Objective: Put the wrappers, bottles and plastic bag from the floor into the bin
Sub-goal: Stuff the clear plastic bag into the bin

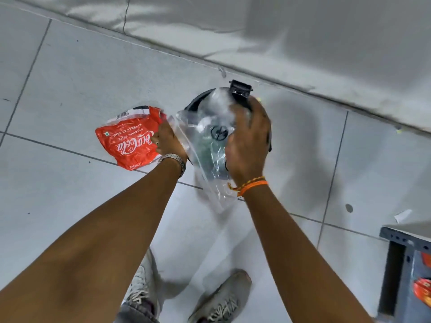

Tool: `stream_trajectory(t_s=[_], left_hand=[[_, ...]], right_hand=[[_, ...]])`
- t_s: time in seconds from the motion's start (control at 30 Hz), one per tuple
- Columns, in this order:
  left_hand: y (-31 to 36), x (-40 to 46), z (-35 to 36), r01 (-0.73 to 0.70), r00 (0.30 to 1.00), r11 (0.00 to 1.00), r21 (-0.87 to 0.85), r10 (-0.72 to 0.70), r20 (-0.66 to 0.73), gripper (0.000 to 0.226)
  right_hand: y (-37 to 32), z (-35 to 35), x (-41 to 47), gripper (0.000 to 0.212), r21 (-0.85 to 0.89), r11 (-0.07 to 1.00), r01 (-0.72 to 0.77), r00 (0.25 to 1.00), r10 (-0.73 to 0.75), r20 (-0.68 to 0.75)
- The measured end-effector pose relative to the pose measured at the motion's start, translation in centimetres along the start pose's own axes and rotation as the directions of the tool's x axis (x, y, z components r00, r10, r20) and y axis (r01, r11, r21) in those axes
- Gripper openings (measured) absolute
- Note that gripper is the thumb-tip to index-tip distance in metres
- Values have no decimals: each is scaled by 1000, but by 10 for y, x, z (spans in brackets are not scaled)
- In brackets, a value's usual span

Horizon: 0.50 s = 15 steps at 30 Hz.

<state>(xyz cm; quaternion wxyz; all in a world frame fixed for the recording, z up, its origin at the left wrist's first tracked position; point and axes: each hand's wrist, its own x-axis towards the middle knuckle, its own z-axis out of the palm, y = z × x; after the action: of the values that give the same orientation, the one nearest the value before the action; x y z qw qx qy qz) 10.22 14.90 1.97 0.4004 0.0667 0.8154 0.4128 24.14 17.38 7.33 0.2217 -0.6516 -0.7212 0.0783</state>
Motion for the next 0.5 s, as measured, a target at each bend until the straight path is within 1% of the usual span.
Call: stream_trajectory(t_s=[0.03,0.07,0.1,0.13,0.17,0.2,0.23,0.27,0.3,0.33,0.37,0.4,0.43,0.47,0.5], left_hand=[[0,1,2,-24,1000,1000,11,24,11,54],[1,3,3,-32,999,999,-13,33,39,48],[-2,4,6,-26,999,1000,16,25,48,36],[-2,3,5,-48,997,999,18,46,64,24],[-3,2,5,-73,994,997,24,71,84,21],[-5,6,3,-104,990,994,22,102,93,23],[-10,10,3,-143,985,989,46,138,102,23],[-12,13,1,-170,980,982,79,160,118,25],[-13,16,3,-172,980,982,80,162,114,25],[-13,17,2,-160,981,986,48,153,117,25],[-14,20,1,-142,984,989,25,139,111,25],[-14,19,2,-139,984,990,19,136,113,25],[-14,18,2,-152,982,988,31,148,114,26],[-13,19,2,-158,981,987,38,153,117,27],[-13,20,1,-166,980,986,31,161,119,27]], right_hand=[[-5,10,-5,67,-99,994,36,985,-19,169],[-9,23,-11,64,-130,990,52,938,-4,346],[-10,33,-13,62,-109,994,18,867,39,497],[-9,38,-11,62,-35,995,-90,769,92,633],[-6,39,-8,69,62,963,-263,649,130,750],[-3,37,-3,84,151,896,-417,534,108,838],[-1,37,1,103,200,854,-480,442,38,896],[1,36,6,121,206,882,-424,387,-29,922],[6,34,11,131,194,936,-294,366,-78,927],[7,32,14,130,161,975,-150,381,-93,920],[8,32,14,116,124,991,-47,443,-91,892],[8,34,16,92,113,994,-9,548,-89,832],[9,35,19,69,126,992,-12,671,-85,736],[11,38,24,53,132,989,-66,785,-30,618],[12,40,29,43,139,979,-148,868,61,494]])
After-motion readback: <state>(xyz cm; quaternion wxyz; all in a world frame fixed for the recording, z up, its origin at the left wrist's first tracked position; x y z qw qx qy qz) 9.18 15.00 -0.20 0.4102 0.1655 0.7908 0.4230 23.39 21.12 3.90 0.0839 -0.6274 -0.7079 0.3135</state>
